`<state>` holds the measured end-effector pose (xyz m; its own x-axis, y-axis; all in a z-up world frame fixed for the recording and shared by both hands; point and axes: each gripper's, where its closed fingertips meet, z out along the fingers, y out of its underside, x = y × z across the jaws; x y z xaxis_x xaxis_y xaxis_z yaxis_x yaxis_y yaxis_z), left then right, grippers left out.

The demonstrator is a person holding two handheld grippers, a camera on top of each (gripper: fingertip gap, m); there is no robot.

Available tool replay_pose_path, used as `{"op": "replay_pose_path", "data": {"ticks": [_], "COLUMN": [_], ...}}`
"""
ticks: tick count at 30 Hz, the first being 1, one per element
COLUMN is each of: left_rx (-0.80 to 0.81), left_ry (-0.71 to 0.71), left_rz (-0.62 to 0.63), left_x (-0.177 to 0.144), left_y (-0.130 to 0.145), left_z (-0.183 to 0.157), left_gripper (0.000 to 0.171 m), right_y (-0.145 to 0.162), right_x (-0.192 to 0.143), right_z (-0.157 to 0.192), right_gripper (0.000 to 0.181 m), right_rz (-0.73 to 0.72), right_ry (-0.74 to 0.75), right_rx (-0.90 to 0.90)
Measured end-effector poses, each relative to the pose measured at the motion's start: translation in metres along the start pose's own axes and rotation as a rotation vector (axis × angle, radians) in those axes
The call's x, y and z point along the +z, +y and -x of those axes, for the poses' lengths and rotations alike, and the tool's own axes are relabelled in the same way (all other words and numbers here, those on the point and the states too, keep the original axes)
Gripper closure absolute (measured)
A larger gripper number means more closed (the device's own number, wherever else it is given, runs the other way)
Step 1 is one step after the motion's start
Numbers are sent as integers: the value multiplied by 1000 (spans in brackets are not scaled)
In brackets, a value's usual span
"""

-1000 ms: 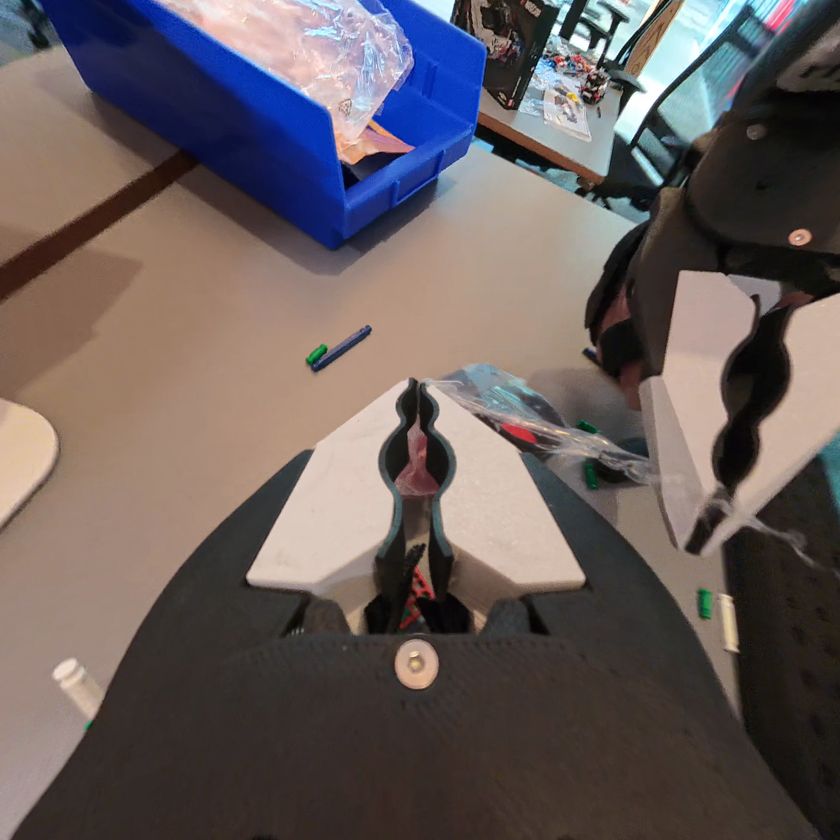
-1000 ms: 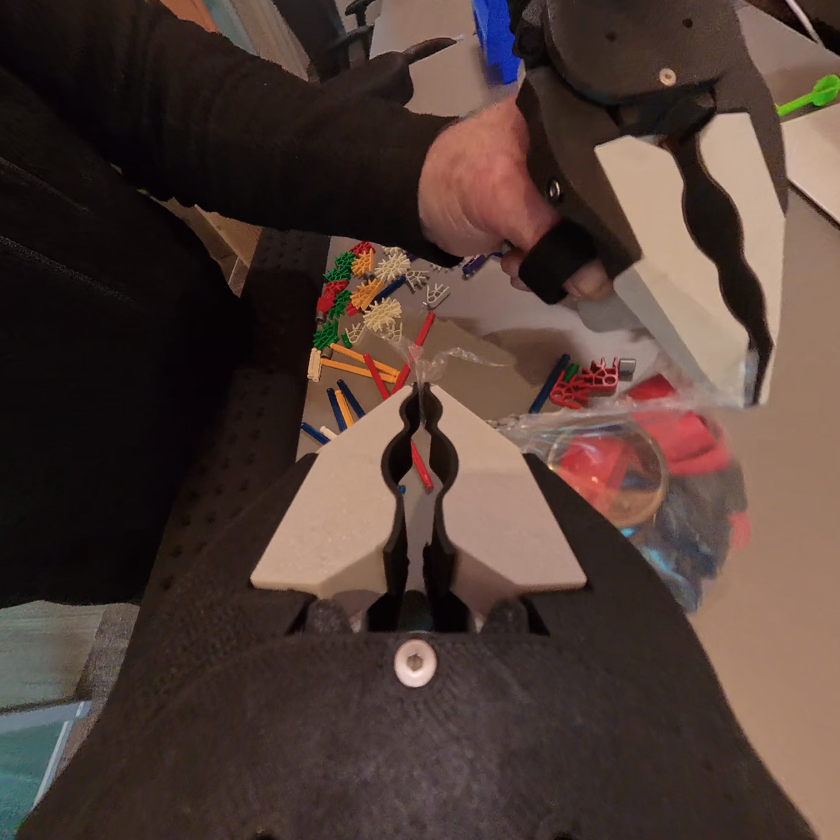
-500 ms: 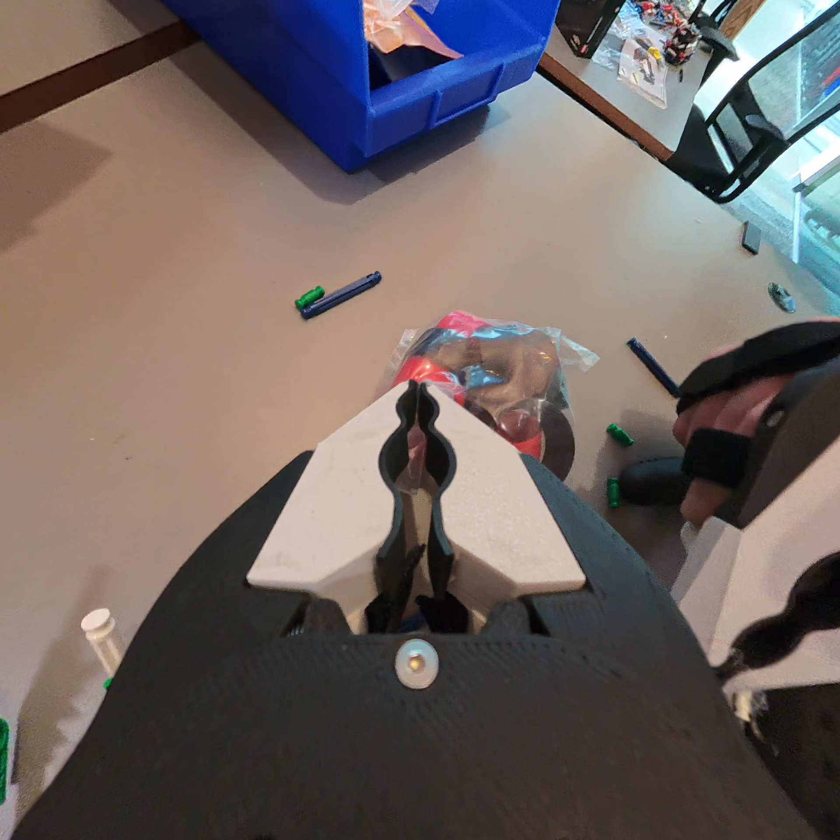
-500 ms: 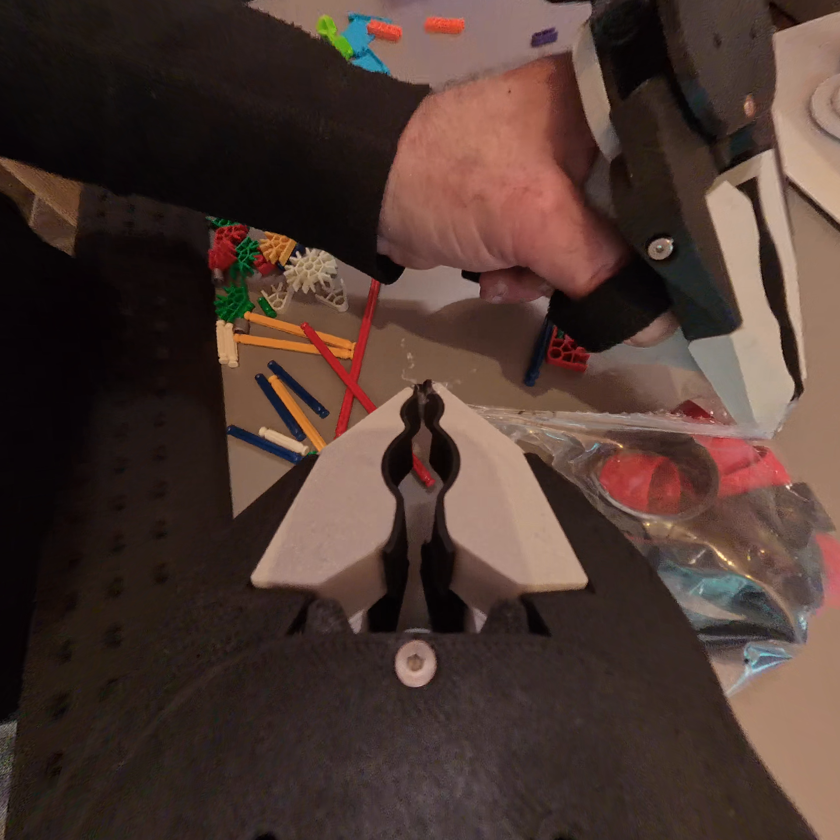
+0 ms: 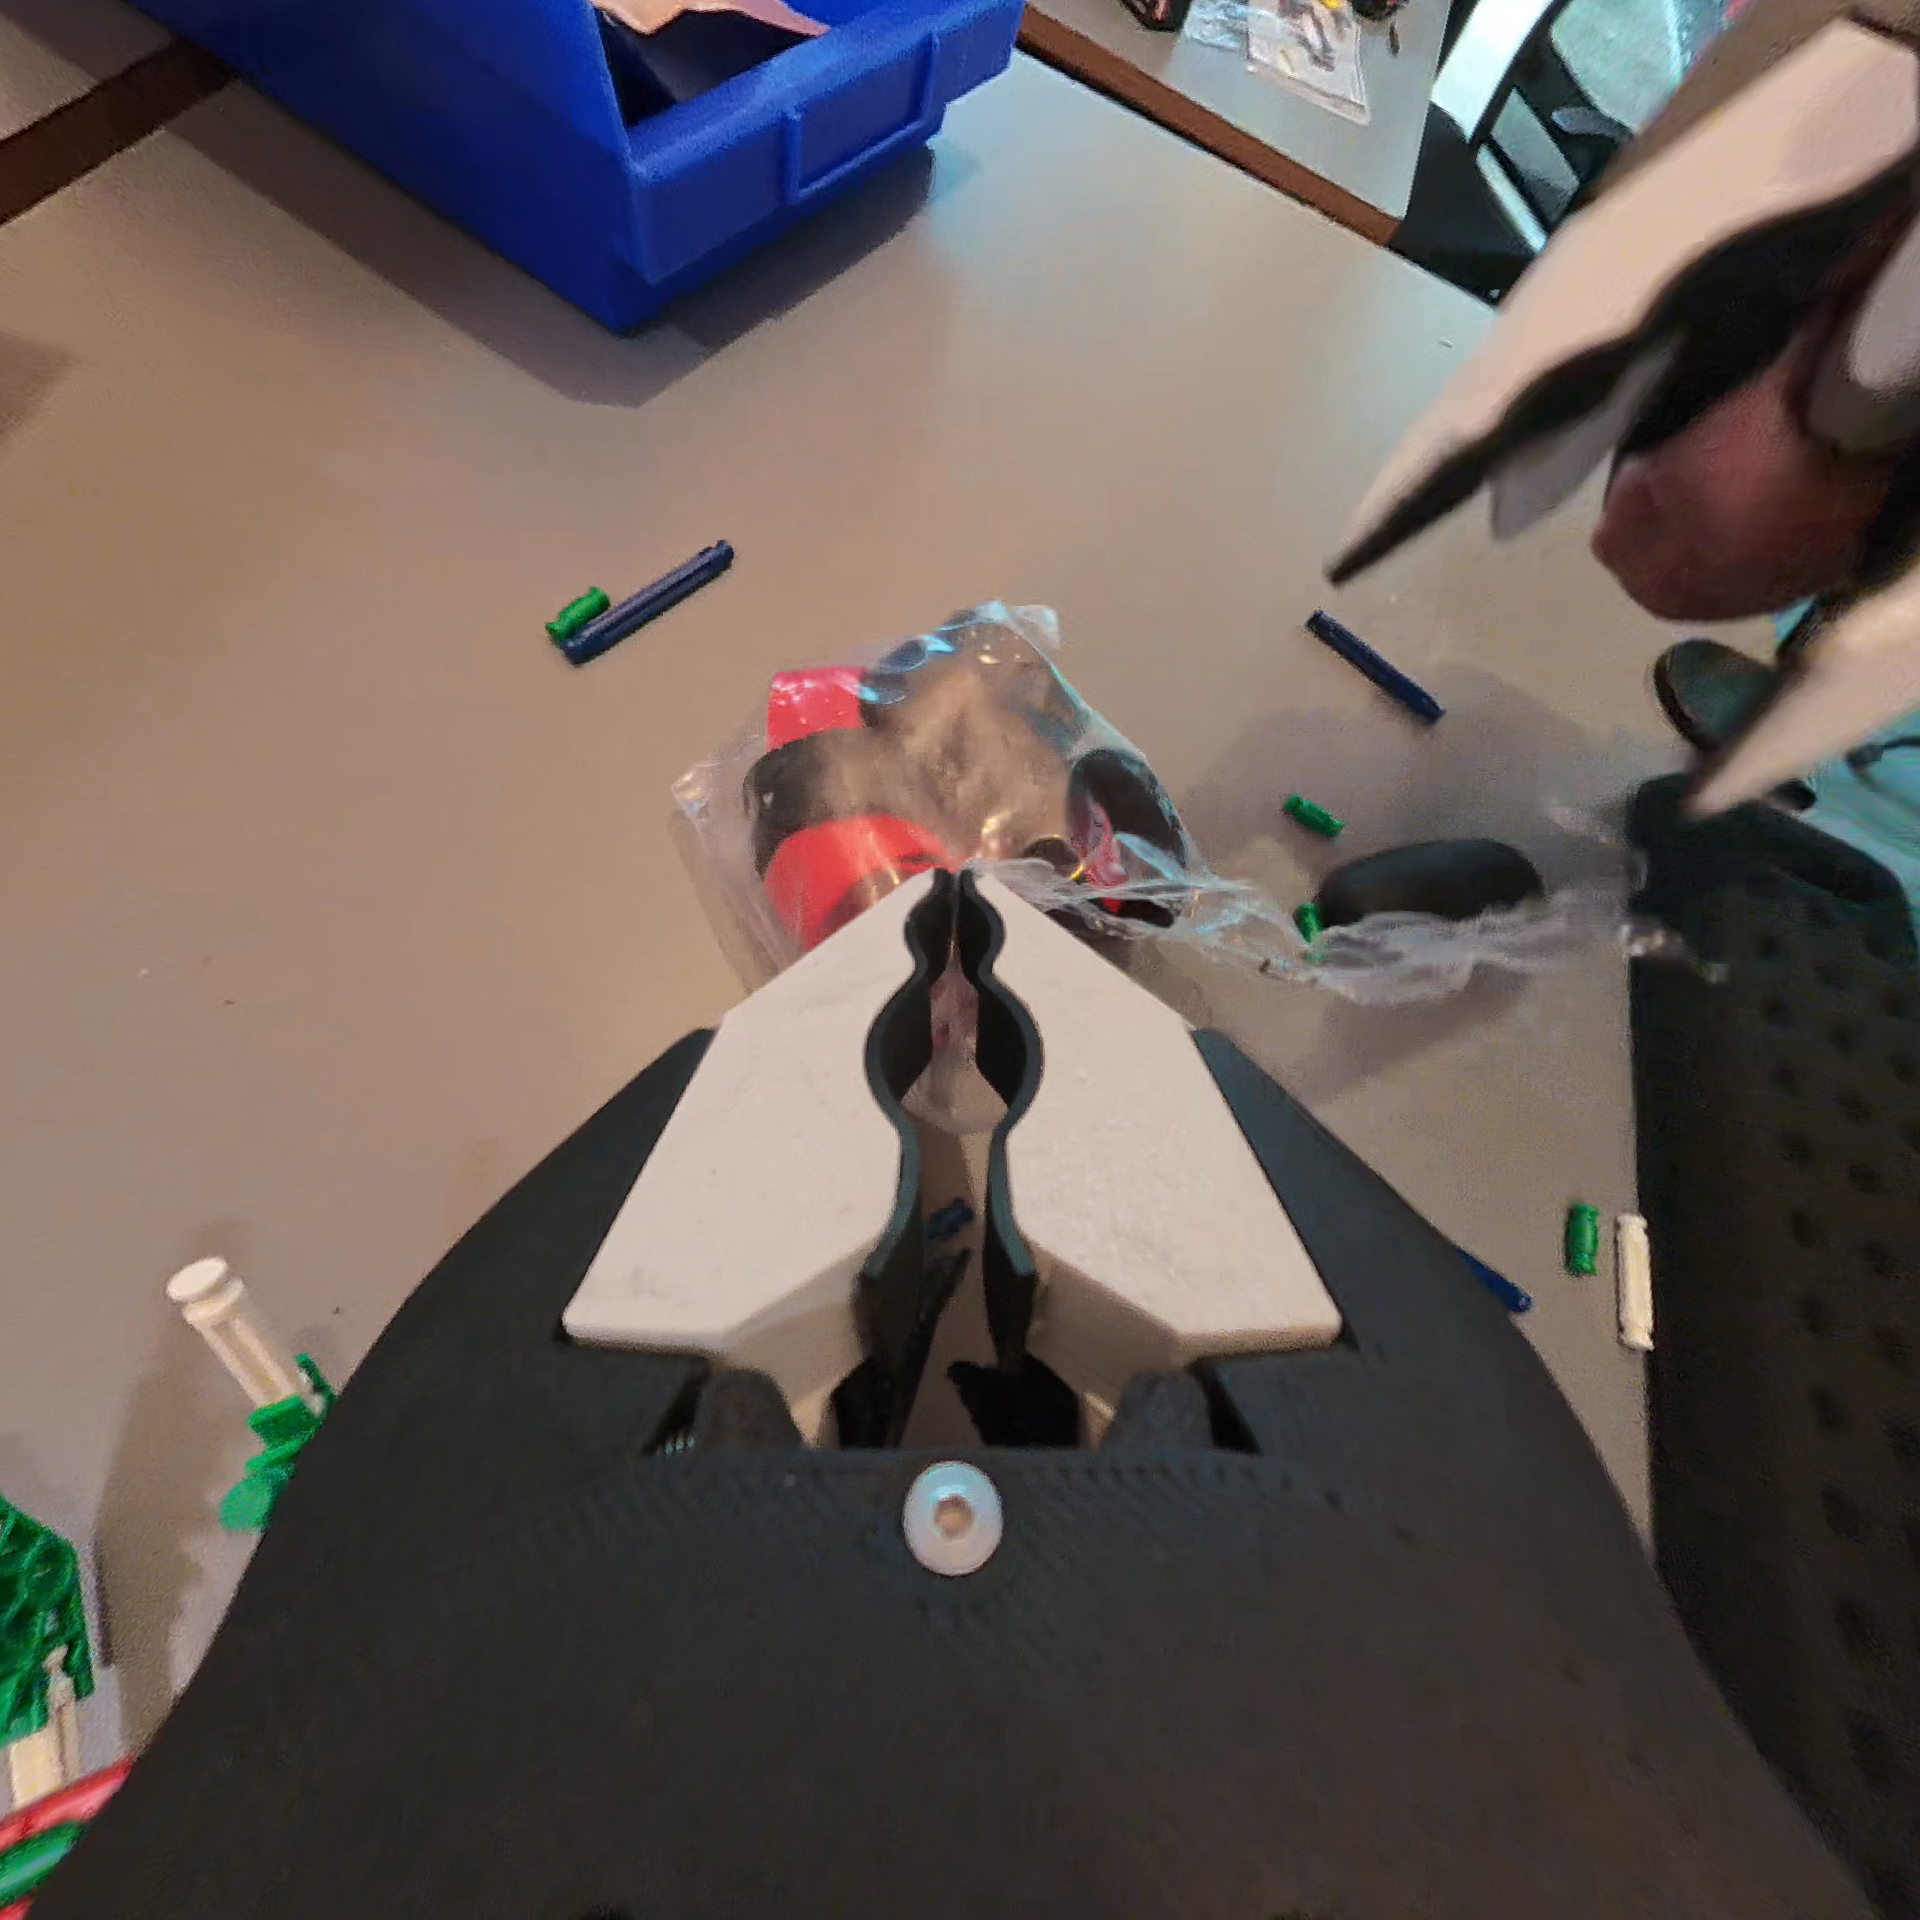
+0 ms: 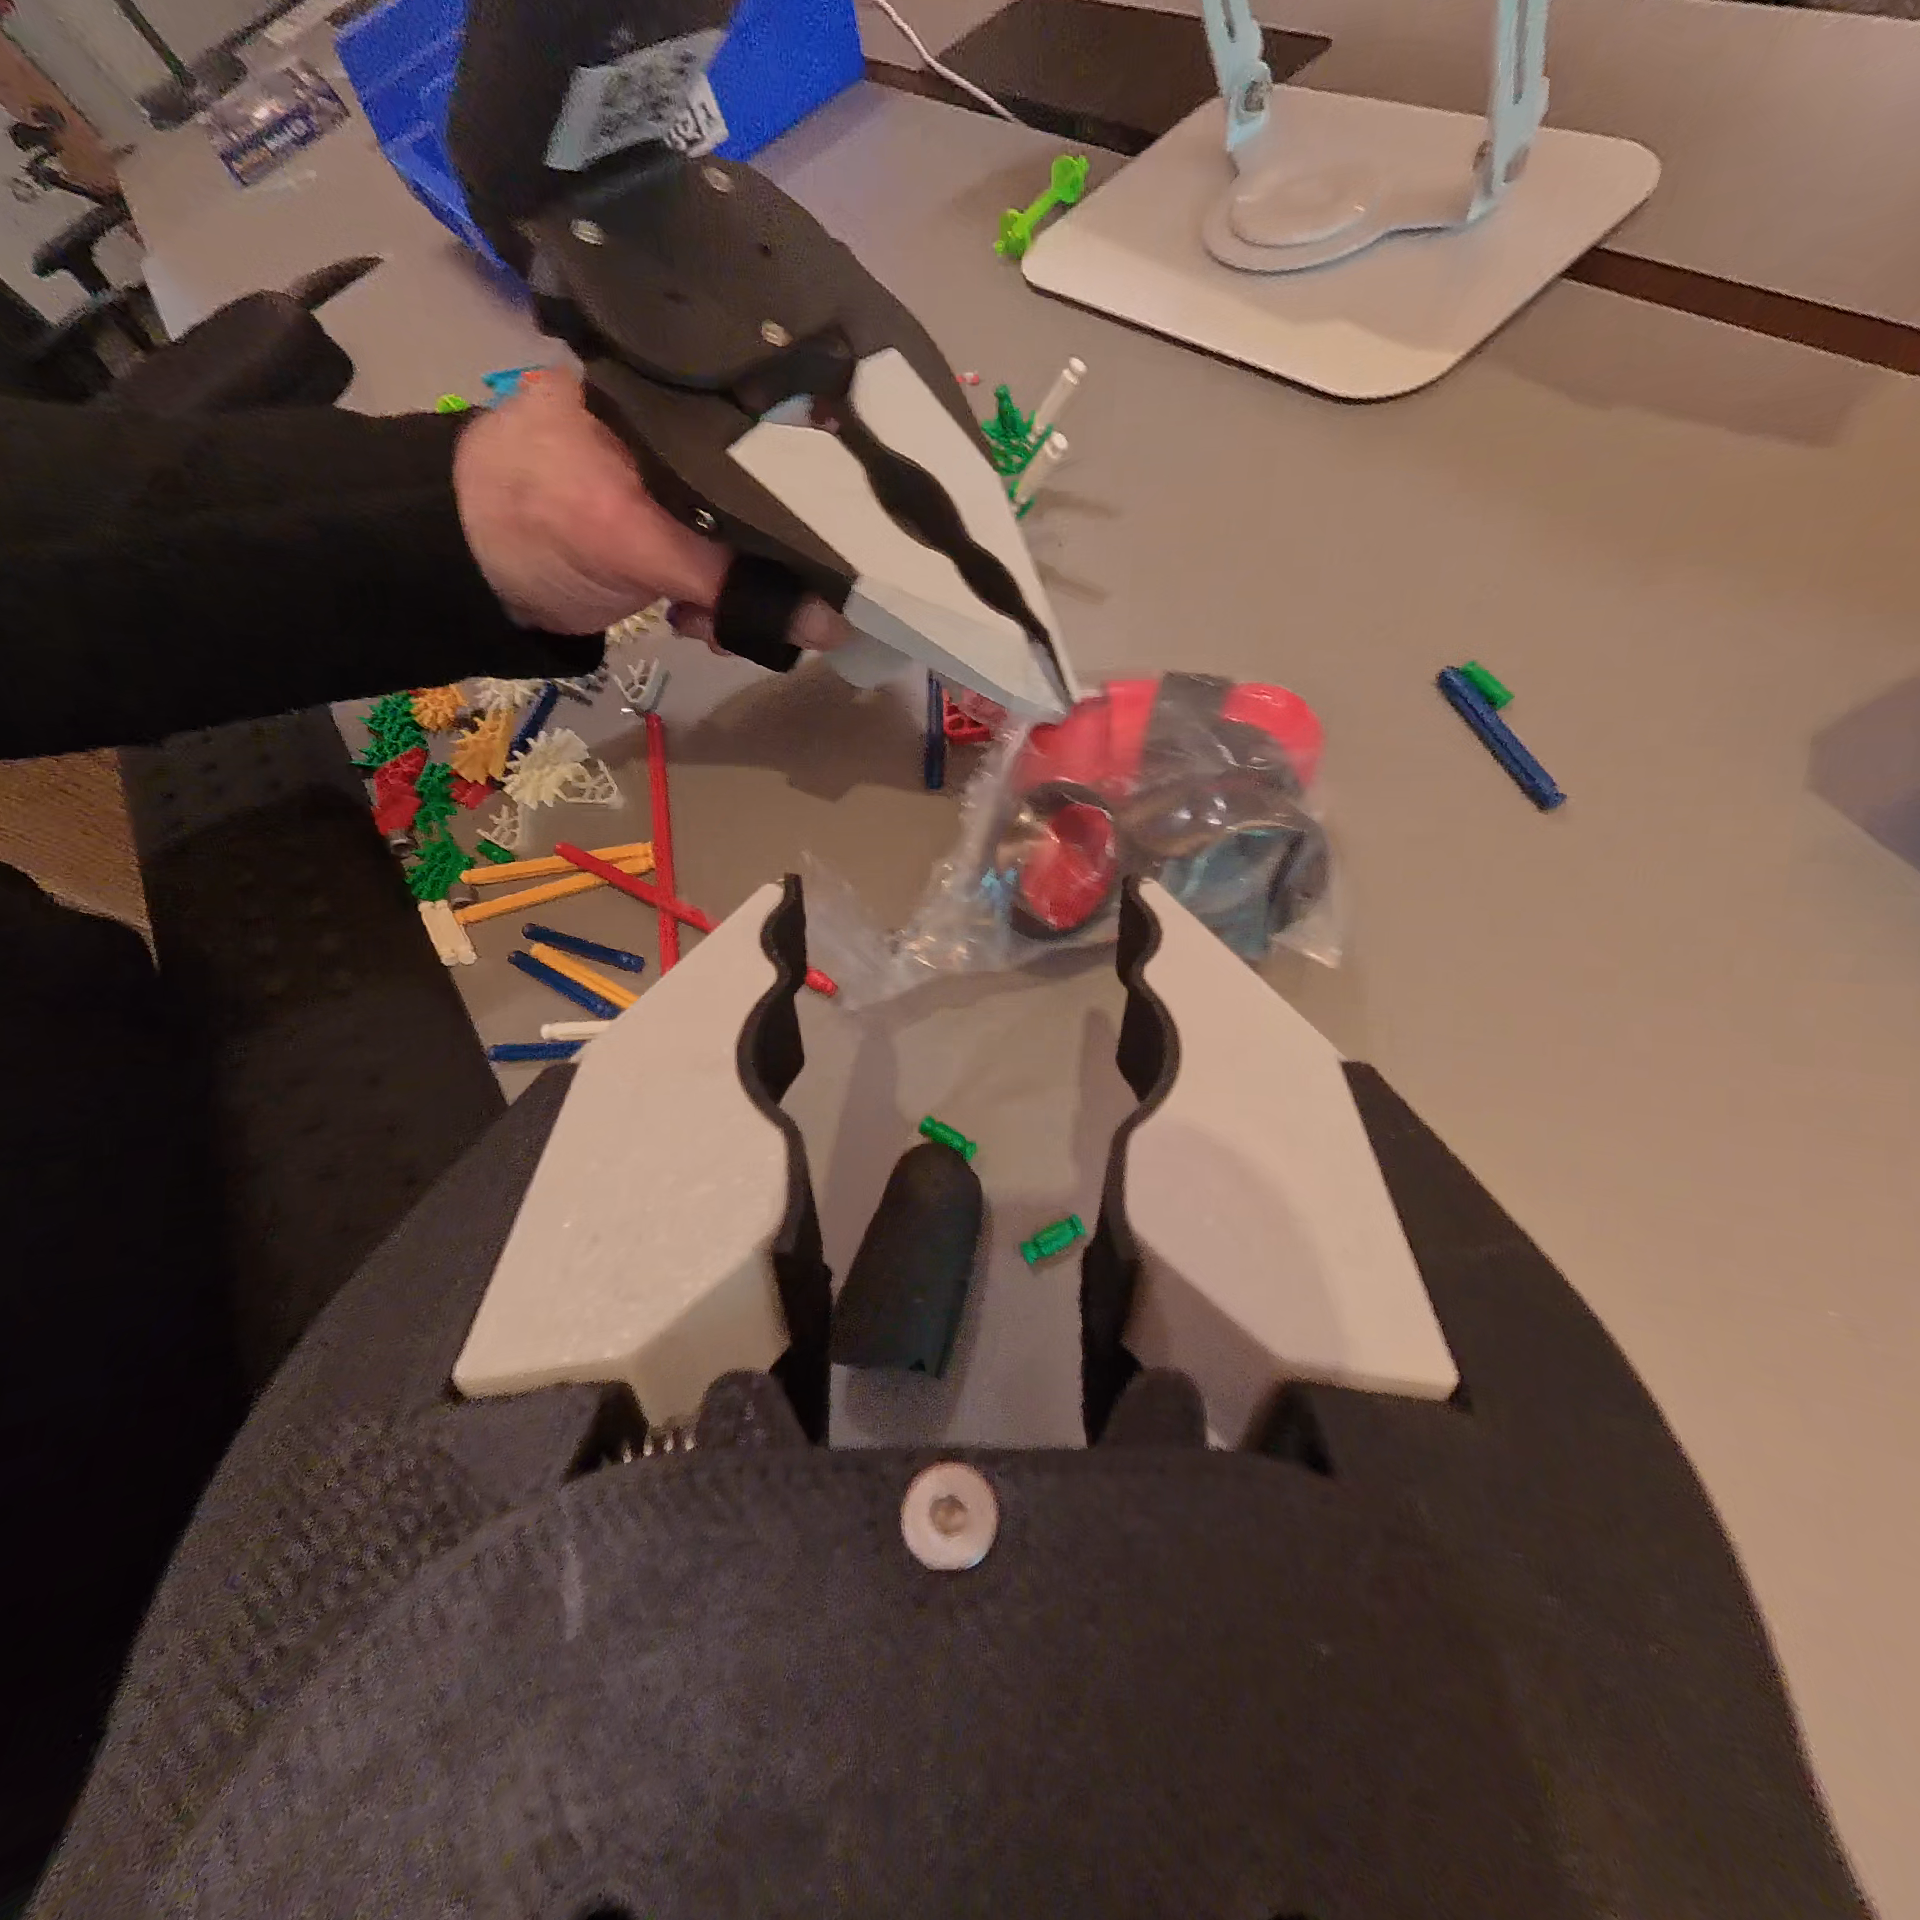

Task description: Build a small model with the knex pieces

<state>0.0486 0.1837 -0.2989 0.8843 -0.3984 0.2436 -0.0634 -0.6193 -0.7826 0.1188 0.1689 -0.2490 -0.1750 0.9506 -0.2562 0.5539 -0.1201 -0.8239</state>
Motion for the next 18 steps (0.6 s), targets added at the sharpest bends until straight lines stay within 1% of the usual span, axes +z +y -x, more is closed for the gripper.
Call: {"op": "replay_pose_path", "data": {"ticks": [1,3,4,6,8,9,11,16,18], "left_rx": [14,48,64,76,86,83,82,105,104], "left_ry": [-7,18,4,28,23,30,49,93,99], "left_rz": [9,-4,-7,2,-25,-28,-22,-37,-47], "left_x": [-3,-9,-11,-14,-20,-22,-25,-30,-31], "left_y": [1,0,0,1,-6,-9,-13,-18,-19], "left_z": [-1,-9,-11,-20,-25,-27,-32,-39,-39], "left_gripper": [171,171,171,171,171,171,171,171,171], "right_y": [0,-5,-7,-2,5,6,7,4,-3], "right_x": [-2,2,8,24,37,42,46,50,45], "right_z": [-3,6,11,15,16,15,17,8,3], "right_gripper": [125,132,134,135,151,157,181,181,181], "right_rz": [9,-4,3,52,108,112,114,91,51], "right_ry": [6,-17,-26,-9,8,16,4,33,79], "right_rx": [-2,-32,-49,-91,-118,-126,-145,-134,-126]}}
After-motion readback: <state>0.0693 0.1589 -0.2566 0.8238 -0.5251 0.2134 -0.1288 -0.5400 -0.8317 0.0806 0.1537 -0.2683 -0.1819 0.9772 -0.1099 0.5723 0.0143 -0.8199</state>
